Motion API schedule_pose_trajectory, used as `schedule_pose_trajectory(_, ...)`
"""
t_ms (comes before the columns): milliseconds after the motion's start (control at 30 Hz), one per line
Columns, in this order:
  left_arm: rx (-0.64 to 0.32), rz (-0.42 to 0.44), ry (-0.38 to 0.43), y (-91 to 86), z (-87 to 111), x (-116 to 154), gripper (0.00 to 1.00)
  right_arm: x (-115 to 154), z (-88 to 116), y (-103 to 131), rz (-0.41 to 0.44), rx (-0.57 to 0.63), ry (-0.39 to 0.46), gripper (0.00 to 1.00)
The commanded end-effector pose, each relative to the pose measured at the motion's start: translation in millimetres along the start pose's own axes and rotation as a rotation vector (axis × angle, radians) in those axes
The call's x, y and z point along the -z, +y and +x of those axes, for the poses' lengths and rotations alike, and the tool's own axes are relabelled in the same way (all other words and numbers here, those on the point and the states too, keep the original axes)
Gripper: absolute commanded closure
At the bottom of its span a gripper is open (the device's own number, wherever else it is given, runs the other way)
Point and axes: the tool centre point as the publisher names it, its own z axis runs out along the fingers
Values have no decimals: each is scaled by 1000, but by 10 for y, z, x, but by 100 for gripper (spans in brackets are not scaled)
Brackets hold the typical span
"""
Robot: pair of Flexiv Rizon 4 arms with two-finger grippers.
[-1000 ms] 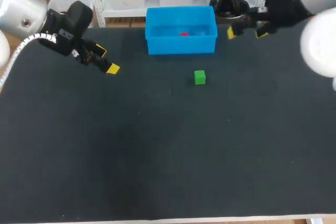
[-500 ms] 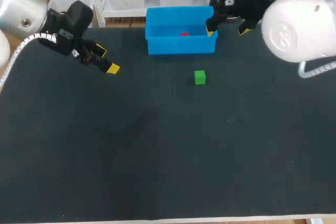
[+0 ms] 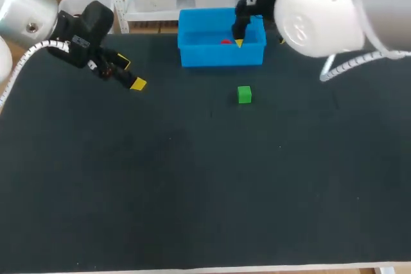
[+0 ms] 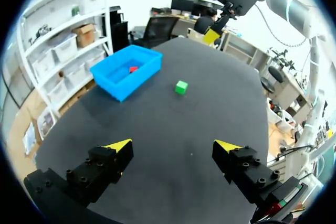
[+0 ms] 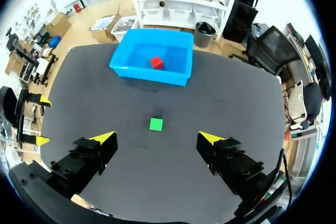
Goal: Use the left arm to pick the red cube and place it into the blue plastic box first, then use the right arm to grasp the green cube and put it into the same blue plastic box after the first action is fully finished.
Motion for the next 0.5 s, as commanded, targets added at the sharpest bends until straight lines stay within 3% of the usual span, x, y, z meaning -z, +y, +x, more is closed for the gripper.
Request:
schedule_pose_trajectory(33, -3, 2, -5, 7, 13, -2, 0, -36, -104, 81, 39, -15, 53, 0)
schedule_pose_trajectory(500, -3, 2, -5, 7, 13, -2, 0, -127, -87, 142, 61, -64, 135, 0)
